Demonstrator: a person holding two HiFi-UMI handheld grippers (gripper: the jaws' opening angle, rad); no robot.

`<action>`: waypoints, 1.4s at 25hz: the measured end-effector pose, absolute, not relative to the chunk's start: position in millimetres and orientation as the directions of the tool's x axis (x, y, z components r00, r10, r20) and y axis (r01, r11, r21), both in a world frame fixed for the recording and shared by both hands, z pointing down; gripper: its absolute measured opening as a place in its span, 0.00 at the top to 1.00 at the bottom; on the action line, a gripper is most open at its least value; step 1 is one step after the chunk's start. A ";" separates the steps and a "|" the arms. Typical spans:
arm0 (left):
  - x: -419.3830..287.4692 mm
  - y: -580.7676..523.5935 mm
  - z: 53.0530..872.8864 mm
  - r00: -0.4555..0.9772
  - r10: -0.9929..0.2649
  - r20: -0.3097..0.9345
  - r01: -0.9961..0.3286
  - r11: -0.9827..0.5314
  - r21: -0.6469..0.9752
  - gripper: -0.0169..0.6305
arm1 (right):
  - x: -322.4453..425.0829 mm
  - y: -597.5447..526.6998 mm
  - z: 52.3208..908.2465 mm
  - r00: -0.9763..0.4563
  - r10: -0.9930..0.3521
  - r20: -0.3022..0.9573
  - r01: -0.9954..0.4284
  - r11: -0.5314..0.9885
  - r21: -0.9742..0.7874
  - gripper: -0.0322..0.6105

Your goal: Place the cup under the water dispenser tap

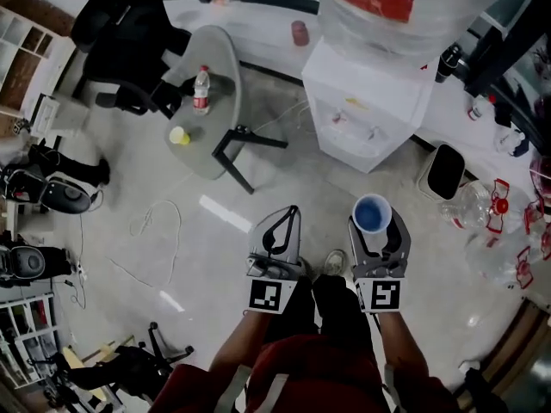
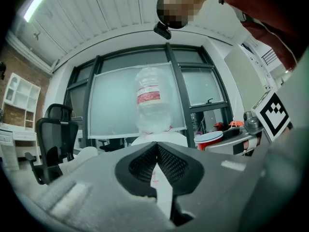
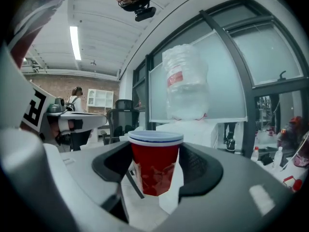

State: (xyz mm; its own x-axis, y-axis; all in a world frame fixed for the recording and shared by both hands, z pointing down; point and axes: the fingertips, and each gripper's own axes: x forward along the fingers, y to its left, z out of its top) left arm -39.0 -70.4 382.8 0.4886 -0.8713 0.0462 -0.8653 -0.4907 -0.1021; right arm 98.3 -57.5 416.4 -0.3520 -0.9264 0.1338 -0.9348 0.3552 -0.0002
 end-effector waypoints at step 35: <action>-73.5 -180.8 745.4 0.575 -0.779 0.248 -0.805 -0.593 0.004 0.98 | 31.1 -152.5 775.5 -0.244 -0.883 0.401 -0.967 0.254 -0.030 0.49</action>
